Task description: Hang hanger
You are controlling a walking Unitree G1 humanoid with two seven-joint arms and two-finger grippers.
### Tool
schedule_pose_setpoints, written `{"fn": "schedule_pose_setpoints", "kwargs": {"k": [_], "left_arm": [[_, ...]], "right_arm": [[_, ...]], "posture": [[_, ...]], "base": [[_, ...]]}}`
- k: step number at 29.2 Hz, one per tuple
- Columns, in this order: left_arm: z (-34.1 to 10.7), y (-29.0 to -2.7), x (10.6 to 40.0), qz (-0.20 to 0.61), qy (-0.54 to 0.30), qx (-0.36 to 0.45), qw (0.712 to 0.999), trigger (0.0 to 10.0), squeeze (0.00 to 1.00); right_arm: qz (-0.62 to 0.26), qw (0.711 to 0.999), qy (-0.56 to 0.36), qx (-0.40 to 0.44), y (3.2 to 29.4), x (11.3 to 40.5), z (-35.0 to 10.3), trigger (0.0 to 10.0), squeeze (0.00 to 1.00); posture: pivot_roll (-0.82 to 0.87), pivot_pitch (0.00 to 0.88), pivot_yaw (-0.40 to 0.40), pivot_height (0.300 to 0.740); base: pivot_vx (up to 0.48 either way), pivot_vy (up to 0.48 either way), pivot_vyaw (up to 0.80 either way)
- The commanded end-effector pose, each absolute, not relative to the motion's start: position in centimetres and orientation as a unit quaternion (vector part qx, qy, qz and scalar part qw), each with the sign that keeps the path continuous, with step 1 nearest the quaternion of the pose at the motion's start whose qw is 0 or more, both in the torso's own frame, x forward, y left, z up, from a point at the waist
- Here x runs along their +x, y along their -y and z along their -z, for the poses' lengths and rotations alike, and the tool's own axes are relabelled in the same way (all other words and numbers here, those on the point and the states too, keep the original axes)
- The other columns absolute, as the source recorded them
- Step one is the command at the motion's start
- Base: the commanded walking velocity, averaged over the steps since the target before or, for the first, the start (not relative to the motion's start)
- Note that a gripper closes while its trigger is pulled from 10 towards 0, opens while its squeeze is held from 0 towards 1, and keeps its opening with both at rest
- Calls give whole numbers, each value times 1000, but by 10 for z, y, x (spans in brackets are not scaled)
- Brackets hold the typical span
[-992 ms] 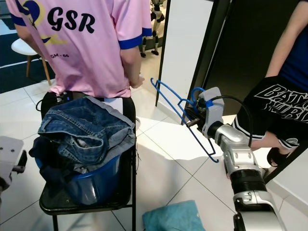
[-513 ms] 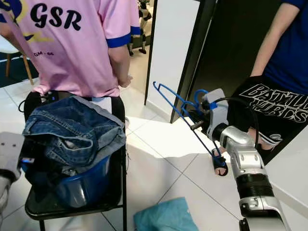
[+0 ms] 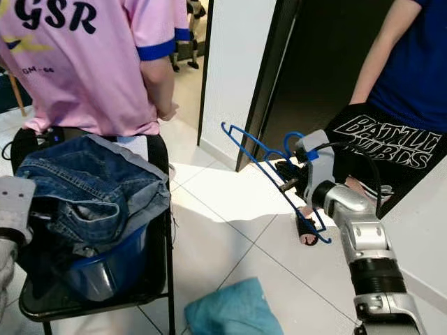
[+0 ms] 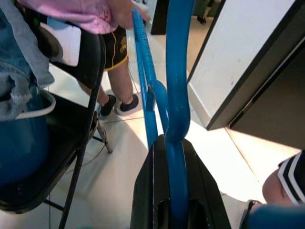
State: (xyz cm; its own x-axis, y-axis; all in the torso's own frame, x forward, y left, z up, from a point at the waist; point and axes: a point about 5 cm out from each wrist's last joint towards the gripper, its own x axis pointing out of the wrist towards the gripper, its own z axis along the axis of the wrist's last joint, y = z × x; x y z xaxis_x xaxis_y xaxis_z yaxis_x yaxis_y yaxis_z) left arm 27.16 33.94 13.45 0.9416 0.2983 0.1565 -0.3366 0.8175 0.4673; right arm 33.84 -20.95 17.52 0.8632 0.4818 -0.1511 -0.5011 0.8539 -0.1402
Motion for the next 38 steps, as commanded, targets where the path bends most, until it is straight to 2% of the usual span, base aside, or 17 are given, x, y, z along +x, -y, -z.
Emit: {"fn": "schedule_pose_setpoints", "kwargs": {"k": [1, 5, 9, 13, 23, 24, 25, 26, 38], "left_arm": [[-133, -347, 269, -172, 35, 250, 952, 10000, 0], [-132, -353, 266, -180, 36, 247, 952, 10000, 0], [-124, -364, 260, -203, 26, 211, 956, 10000, 0], [-122, -363, 261, -199, 25, 216, 956, 10000, 0], [-142, -365, 282, -192, 52, 217, 956, 10000, 0], [-144, -365, 283, -192, 53, 216, 956, 9490, 0], [-144, -365, 283, -192, 53, 216, 956, 9490, 0], [-144, -366, 286, -192, 50, 212, 957, 0, 0], [-140, -359, 290, -180, 56, 203, 961, 0, 0]], "right_arm": [[-254, 962, -60, -87, 213, 335, -176, 10000, 0], [-255, 961, -63, -87, 213, 334, -176, 10000, 0], [-257, 960, -70, -90, 213, 331, -178, 10000, 0], [-257, 959, -71, -90, 214, 329, -178, 10000, 0], [-255, 959, -81, -97, 218, 324, -180, 10000, 0], [-253, 959, -81, -97, 219, 324, -181, 10000, 0], [-253, 959, -81, -97, 219, 324, -181, 10000, 0], [-251, 960, -81, -99, 220, 324, -183, 10000, 0], [-246, 961, -75, -100, 219, 326, -187, 10000, 0]], "posture": [[-6, 93, -183, 740], [-18, 109, -185, 740], [-41, 128, -190, 740], [-46, 130, -190, 740], [-75, 135, -201, 740], [-81, 135, -201, 740], [-81, 135, -201, 740], [-86, 134, -201, 740], [-81, 113, -190, 740]], "base": [[0, 0, 0], [0, 0, 0], [0, 0, 0], [0, 0, 0], [0, 0, 0], [0, 0, 0], [0, 0, 0], [0, 0, 0], [0, 0, 0]]}}
